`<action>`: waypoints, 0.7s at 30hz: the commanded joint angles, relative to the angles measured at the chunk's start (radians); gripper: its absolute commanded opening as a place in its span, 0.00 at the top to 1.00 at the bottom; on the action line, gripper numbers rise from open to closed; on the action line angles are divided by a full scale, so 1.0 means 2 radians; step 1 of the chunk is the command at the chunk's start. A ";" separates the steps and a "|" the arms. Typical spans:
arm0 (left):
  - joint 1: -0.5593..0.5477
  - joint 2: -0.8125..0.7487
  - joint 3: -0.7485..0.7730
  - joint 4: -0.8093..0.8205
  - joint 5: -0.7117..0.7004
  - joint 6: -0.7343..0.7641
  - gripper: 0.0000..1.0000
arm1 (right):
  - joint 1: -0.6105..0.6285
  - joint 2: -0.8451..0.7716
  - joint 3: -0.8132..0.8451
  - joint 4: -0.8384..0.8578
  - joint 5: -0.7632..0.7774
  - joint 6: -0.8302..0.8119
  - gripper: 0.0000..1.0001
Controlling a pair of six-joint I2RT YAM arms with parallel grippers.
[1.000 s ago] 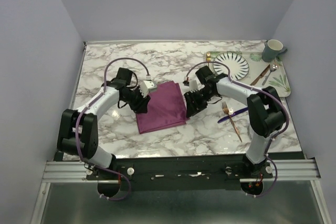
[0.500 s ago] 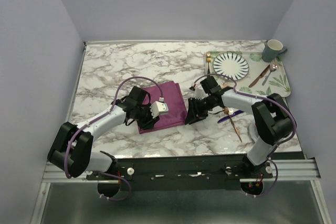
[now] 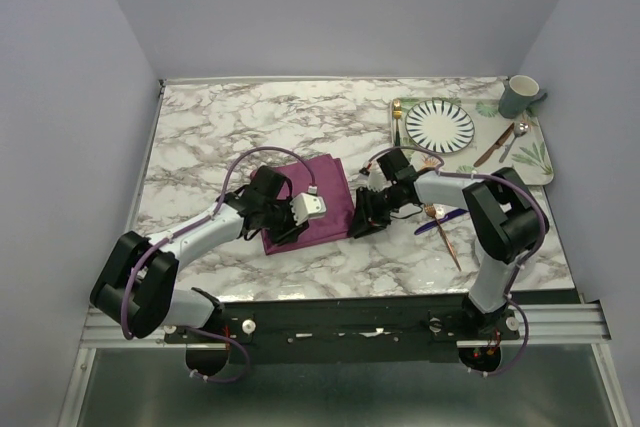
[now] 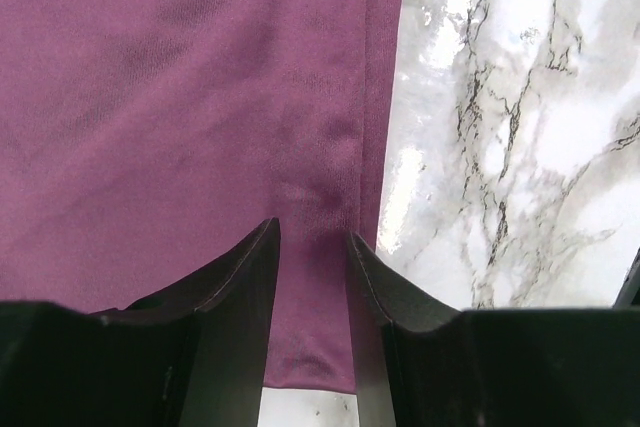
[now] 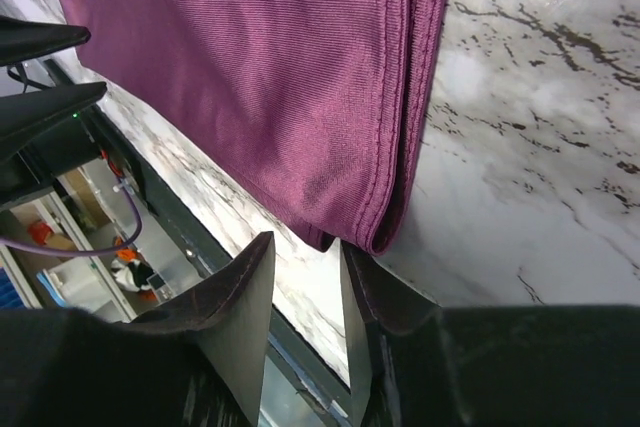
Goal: Fold the napkin into a case and place the utensils inside
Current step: Smooth out the lower triangle-folded napkin at the center of the board.
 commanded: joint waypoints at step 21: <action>-0.023 0.008 -0.017 0.015 -0.036 0.013 0.64 | -0.001 0.027 0.011 0.008 -0.003 0.003 0.93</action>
